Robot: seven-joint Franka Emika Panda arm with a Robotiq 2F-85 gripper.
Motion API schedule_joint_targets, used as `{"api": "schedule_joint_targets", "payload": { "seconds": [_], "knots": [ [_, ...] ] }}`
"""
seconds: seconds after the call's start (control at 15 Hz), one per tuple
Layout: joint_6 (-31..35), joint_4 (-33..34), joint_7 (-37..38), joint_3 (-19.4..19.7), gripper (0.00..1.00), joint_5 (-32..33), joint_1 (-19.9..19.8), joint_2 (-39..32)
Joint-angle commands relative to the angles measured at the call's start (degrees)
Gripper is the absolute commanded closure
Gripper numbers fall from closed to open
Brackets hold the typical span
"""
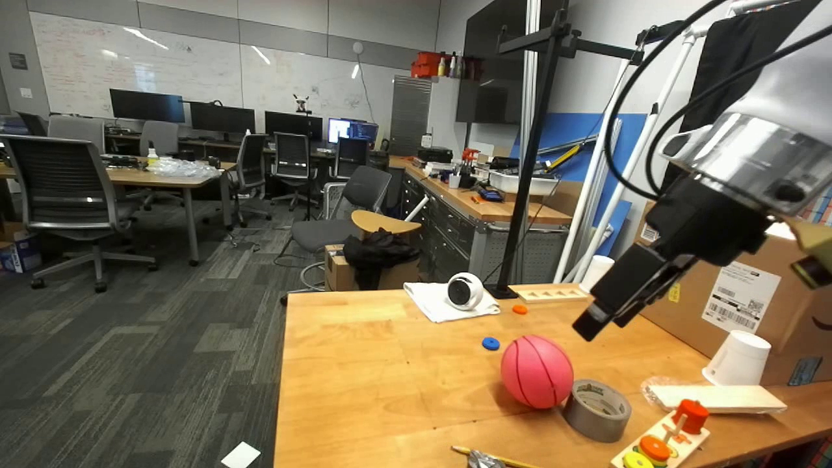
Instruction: Push the basketball between the two cups
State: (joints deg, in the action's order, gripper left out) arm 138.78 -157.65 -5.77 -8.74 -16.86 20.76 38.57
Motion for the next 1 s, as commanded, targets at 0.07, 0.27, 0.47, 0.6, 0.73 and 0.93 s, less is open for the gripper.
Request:
{"api": "schedule_joint_targets", "payload": {
  "seconds": [0.07,0.27,0.47,0.6,0.73,0.93],
  "knots": [
    [10.9,7.53,-3.63,0.62,0.0,-2.86,5.43,-17.82],
    [13.44,12.77,-7.69,1.49,0.0,-7.98,8.37,-28.26],
    [13.28,17.74,-14.56,-0.33,0.0,-14.28,7.84,-35.78],
    [11.99,20.11,-17.64,-2.18,0.0,-15.43,5.47,-39.31],
    [11.35,20.87,-19.09,-3.46,0.0,-14.99,2.96,-41.81],
    [11.25,19.89,-19.98,-4.71,0.0,-13.69,-1.02,-44.04]
  ]
}}
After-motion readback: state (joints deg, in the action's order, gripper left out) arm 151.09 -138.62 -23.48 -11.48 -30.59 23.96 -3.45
